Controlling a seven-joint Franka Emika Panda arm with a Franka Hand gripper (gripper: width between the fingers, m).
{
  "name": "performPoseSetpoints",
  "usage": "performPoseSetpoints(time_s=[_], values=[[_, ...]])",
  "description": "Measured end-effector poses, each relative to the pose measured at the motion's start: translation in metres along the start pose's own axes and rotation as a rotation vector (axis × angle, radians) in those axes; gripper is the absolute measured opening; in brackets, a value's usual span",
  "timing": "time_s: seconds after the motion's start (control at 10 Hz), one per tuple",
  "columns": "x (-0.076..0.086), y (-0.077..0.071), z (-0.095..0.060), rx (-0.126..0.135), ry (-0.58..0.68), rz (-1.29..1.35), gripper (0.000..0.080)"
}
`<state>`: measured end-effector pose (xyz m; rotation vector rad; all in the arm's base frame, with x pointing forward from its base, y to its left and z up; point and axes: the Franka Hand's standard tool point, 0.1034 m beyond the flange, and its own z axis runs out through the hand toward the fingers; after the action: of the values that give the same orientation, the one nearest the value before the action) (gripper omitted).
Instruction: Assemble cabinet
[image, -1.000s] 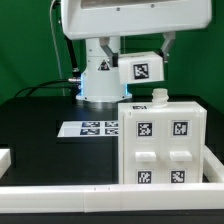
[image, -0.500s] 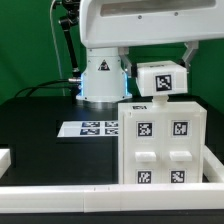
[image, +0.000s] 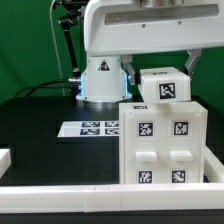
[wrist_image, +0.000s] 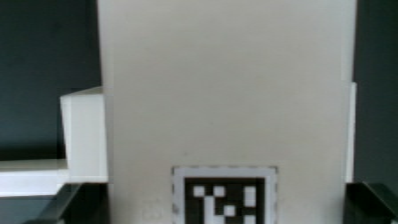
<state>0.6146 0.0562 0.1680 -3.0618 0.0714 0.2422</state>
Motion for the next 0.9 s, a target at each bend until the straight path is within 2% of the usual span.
performPoseSetpoints(time_s=[0.3,0.9], values=[[0.0002,-0.0051,0.0089,-0.002,-0.006,-0.007,0.0560],[0.0062,-0.0069,0.0085,-0.003,0.041,-0.010,0.0560]])
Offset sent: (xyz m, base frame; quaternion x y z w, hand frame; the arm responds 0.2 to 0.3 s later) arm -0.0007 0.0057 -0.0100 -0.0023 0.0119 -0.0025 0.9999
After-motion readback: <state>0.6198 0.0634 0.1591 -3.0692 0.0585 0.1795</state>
